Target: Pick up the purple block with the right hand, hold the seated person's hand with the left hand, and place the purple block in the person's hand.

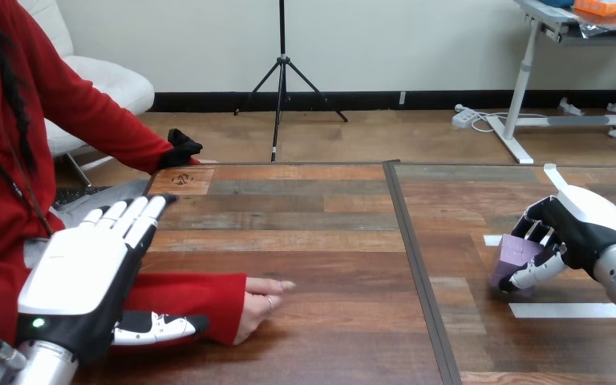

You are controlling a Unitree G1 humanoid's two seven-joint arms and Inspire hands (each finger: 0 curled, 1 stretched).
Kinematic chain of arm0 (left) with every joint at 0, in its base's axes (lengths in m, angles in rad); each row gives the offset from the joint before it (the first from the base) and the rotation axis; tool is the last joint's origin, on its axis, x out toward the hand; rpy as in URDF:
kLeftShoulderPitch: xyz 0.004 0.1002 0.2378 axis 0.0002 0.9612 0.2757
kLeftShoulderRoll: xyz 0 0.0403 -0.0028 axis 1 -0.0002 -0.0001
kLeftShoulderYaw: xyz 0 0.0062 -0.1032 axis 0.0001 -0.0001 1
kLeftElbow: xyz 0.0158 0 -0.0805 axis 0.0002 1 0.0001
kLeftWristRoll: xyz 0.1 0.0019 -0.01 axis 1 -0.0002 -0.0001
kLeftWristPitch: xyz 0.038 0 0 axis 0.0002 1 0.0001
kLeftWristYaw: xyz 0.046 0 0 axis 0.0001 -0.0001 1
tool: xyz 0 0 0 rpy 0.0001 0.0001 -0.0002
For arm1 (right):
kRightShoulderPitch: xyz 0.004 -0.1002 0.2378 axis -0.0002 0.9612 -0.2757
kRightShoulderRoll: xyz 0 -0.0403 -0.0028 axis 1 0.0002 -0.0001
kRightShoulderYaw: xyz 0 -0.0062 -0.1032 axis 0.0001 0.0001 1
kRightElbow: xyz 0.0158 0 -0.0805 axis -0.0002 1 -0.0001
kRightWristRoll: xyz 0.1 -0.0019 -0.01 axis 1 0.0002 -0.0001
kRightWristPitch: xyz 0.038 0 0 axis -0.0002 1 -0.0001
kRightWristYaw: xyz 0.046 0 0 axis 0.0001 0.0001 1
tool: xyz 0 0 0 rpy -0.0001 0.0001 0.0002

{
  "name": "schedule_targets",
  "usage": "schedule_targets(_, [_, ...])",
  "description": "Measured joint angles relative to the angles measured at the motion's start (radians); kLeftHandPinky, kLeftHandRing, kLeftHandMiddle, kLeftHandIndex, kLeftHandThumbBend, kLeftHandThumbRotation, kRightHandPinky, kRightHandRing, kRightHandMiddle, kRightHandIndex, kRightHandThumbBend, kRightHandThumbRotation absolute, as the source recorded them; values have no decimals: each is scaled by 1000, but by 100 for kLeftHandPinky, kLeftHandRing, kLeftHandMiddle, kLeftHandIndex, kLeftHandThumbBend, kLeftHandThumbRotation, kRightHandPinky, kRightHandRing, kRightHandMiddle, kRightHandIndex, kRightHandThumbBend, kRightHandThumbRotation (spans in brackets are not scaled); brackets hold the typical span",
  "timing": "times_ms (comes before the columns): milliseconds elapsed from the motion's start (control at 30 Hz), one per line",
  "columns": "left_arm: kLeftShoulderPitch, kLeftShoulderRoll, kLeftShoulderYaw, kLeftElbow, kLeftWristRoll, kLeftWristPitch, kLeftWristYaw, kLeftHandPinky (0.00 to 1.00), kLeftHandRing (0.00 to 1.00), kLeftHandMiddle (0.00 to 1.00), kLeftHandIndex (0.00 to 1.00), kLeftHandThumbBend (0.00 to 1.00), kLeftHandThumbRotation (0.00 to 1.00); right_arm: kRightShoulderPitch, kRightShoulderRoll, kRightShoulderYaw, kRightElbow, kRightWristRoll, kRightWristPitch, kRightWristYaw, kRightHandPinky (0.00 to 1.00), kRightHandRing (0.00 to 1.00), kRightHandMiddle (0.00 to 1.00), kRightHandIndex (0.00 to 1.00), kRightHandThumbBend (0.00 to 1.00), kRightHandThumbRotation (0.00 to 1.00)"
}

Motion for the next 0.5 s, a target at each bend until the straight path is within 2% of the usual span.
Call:
schedule_targets(233, [-23,15,-36,30,17,6,8,89,88,88,88,100,57,0,0,0,0,0,1,0,35,41,47,50,70,0])
schedule_targets(500, [-66,39,-91,75,42,4,7,88,87,86,86,100,58,0,0,0,0,0,1,0,40,46,51,50,70,0])
